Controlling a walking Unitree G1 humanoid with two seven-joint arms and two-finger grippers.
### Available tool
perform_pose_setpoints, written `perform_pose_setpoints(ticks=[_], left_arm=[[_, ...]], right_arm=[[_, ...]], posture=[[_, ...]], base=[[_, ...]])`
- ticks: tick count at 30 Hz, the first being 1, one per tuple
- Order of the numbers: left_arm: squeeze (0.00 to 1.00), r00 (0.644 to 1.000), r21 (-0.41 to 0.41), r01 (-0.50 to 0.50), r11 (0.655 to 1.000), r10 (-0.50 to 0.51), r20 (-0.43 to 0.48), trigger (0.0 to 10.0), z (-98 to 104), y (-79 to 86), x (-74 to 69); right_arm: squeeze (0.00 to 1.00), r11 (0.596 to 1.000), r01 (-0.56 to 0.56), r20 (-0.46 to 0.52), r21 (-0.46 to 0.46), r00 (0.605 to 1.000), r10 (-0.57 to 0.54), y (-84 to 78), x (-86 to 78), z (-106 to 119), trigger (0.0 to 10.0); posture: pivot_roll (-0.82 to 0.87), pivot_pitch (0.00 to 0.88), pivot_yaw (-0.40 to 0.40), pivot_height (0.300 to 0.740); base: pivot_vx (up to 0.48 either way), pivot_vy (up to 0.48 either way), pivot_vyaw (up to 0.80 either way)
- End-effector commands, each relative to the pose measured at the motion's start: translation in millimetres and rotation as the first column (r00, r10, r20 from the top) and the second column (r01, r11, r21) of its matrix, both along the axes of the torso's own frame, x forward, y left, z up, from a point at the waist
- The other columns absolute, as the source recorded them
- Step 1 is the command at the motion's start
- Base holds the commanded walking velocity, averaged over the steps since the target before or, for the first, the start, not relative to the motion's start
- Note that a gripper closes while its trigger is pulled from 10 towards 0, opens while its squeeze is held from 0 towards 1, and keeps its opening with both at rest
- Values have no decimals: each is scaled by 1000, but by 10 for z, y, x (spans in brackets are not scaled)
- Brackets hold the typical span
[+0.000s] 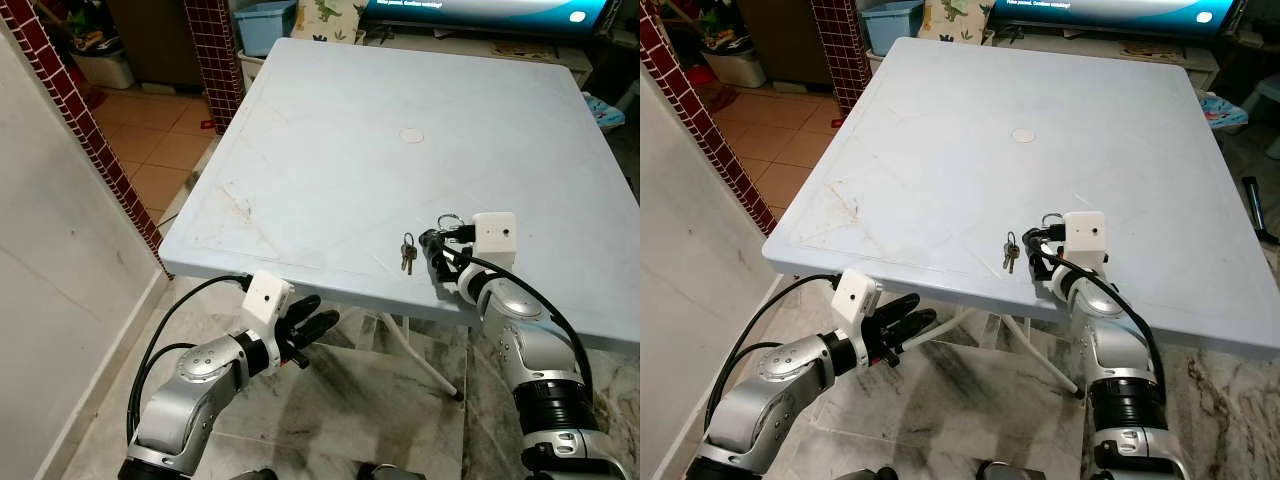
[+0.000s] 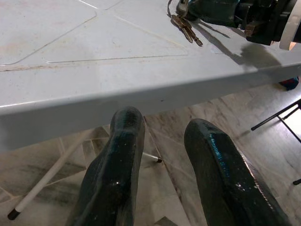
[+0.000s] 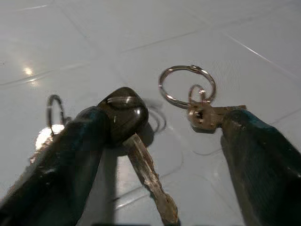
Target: Hang keys on a hook
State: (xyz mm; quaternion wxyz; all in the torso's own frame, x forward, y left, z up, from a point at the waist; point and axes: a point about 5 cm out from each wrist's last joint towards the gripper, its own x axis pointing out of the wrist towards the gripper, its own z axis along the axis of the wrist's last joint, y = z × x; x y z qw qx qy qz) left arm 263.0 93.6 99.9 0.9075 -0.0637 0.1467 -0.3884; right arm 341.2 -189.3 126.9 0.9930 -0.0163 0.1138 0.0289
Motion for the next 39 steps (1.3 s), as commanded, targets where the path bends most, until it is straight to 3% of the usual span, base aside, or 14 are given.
perform_pose_setpoints(ticks=[1, 13, 23, 34, 35, 38, 39], left_arm=[[0, 1000, 8, 6, 1000, -6, -15, 10000, -24, 2, -12], [0, 996, -104, -13, 995, 22, 89, 10000, 155, -11, 4], [0, 998, -85, 5, 996, 0, 69, 10000, 108, -45, -6], [0, 998, -79, 6, 997, 0, 67, 10000, 107, -43, -5], [0, 998, -78, 4, 997, 1, 67, 10000, 107, -43, -4], [0, 998, -78, 3, 997, 2, 67, 10000, 107, -43, -3], [0, 998, -77, 2, 997, 3, 67, 10000, 107, -40, -6]], right_arm=[[1000, 1000, -10, 14, -1, 1000, 10, 37, -13, 39, 10000], [1000, 999, -27, 37, 38, 999, 26, 85, 6, 63, 10000], [1000, 993, -76, -50, 87, 995, 81, 149, 18, -100, 10000], [996, 991, -76, -125, 113, 988, 90, 64, 71, -273, 10000], [529, 990, -77, -128, 122, 987, 93, 51, 79, -285, 10000], [529, 989, -78, -129, 128, 987, 95, 41, 86, -294, 10000], [0, 989, -74, -138, 127, 986, 92, 21, 86, -316, 10000]], posture=[[-92, 152, 5, 740], [-92, 148, 0, 740], [-92, 144, 4, 740], [-86, 151, 1, 740], [-86, 151, 1, 740], [-86, 151, 1, 740], [-79, 154, 3, 740]], base=[[0, 0, 0], [0, 0, 0], [0, 0, 0], [0, 0, 0], [0, 0, 0], [0, 0, 0], [0, 0, 0]])
